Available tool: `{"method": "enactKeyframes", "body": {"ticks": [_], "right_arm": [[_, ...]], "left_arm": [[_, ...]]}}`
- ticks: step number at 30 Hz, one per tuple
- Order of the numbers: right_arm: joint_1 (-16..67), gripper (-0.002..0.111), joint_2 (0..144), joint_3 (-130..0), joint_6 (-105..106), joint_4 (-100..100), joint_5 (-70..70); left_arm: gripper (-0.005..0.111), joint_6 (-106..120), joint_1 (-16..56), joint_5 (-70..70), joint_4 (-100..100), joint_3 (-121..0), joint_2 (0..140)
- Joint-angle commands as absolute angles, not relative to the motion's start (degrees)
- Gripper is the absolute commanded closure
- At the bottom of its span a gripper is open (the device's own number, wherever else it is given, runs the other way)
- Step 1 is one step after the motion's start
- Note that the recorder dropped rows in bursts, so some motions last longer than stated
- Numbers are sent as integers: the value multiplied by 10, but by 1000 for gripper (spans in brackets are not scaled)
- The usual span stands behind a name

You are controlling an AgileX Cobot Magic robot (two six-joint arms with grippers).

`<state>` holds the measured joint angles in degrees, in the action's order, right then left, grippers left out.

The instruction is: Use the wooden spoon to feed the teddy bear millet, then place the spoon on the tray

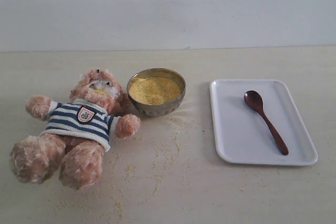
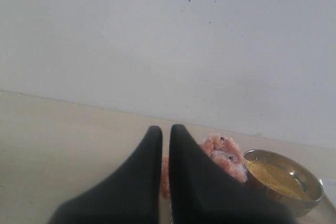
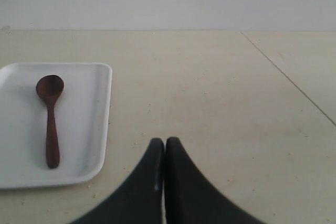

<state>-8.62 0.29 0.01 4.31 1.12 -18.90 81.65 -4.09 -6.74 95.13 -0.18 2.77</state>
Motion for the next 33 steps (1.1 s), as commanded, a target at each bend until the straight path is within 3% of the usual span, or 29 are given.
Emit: {"method": "enactKeyframes", "body": {"ticks": [1,16,19,26,29,33], "right_arm": [[-90,108,0,0,48,15,-185],[-90,108,0,0,47,15,-185],[-90,108,0,0,47,15,-185],[-90,108,0,0,47,15,-185],[-90,108,0,0,47,15,-185],[-90,108,0,0,46,15,-185]], "left_arm": [[102,819,-39,-73,950,0,23],[102,818,-39,-49,927,0,23],[102,688,-39,-62,754,-10,23],[102,-8,-39,-92,105,-64,23],[102,-157,-39,-58,-18,-37,23],[102,-176,-39,0,-31,0,11]]}}
